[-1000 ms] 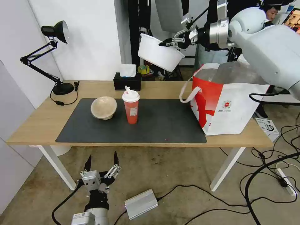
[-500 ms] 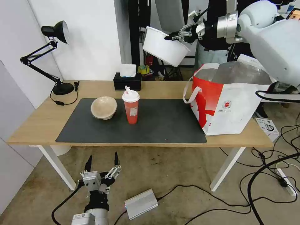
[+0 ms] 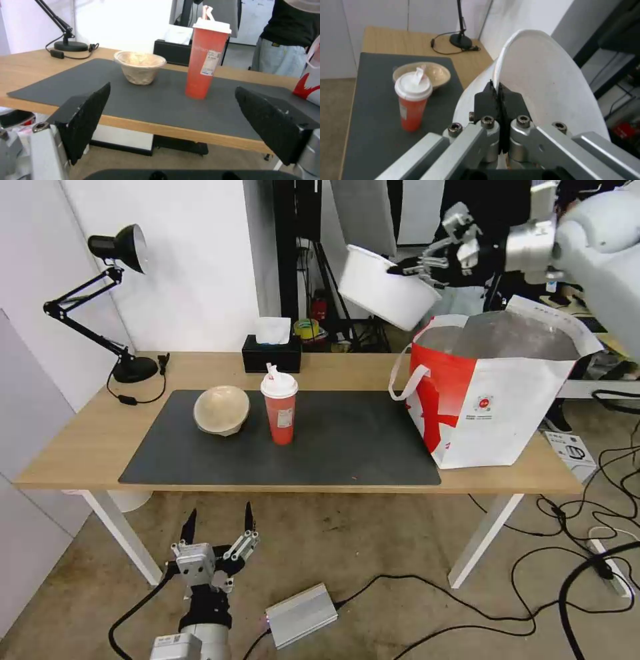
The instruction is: Pick up the trash from the table and place it into the takeout bag.
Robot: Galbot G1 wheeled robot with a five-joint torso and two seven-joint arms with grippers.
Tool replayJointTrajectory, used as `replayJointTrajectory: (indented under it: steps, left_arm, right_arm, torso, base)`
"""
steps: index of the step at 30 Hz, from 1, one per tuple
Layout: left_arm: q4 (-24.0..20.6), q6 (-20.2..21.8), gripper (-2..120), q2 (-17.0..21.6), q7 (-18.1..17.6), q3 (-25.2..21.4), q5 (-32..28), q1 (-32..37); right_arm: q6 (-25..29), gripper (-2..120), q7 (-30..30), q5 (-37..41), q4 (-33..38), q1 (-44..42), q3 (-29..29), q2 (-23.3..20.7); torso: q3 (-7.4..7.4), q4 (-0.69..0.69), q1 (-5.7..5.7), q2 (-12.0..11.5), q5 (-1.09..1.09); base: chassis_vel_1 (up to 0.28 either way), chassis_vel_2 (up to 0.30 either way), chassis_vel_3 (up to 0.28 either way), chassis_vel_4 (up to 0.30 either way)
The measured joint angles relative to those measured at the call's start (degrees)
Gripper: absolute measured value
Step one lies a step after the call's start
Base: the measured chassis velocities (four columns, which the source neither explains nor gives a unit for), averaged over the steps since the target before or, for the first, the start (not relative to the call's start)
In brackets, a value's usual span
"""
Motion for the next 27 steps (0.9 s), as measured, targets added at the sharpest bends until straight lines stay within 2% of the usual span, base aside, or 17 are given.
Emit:
replayJointTrajectory:
  steps: [16, 27]
  left_arm:
    - [-0.5, 0.0, 100, 0.9, -0.1, 0.2, -0.2, 0.0]
    - [-0.4, 0.0, 100, 1.0, -0.1, 0.5, -0.2, 0.1]
  right_arm:
    - [-0.1, 0, 0.4, 1.0, 3.0, -1.4, 0.4, -6.9]
    - [-0.1, 0, 0.8, 2.0, 3.6, -2.5, 1.7, -9.2]
  torso:
    - [0.0, 0.01, 0.0, 0.0, -0.01]
    - [0.0, 0.0, 0.0, 0.0, 0.0]
  base:
    - [0.0, 0.0, 0.0, 0.0]
    - [0.0, 0.0, 0.0, 0.0]
